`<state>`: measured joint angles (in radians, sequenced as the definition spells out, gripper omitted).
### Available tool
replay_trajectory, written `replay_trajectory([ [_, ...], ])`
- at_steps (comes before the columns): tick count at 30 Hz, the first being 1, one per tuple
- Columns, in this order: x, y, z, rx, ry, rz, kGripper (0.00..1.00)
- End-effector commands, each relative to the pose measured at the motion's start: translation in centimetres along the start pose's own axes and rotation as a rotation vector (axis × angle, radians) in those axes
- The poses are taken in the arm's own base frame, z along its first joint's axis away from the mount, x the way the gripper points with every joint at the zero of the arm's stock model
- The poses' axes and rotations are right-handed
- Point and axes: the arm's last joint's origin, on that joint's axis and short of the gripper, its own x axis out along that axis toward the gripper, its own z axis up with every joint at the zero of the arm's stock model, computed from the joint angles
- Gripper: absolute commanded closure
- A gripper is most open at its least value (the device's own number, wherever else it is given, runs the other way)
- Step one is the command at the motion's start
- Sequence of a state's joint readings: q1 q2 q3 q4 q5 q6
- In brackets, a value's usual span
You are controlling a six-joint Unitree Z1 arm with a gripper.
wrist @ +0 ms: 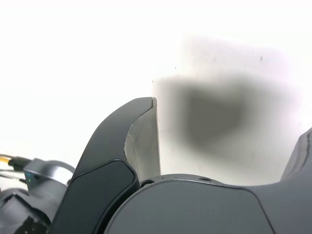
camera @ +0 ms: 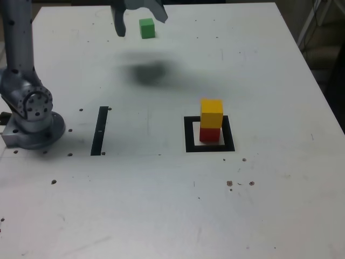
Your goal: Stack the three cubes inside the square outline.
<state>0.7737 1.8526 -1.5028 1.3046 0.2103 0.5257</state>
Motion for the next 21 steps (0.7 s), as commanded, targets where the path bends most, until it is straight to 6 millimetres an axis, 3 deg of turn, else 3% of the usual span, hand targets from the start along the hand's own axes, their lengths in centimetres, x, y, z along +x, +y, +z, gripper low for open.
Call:
replay_trajectory([
  [1,0.3,1.0,0.2,0.004,0.003,0.005,0.01],
  [21,3.9,9.9,2.2,0.027,0.021,0.013,0.01],
])
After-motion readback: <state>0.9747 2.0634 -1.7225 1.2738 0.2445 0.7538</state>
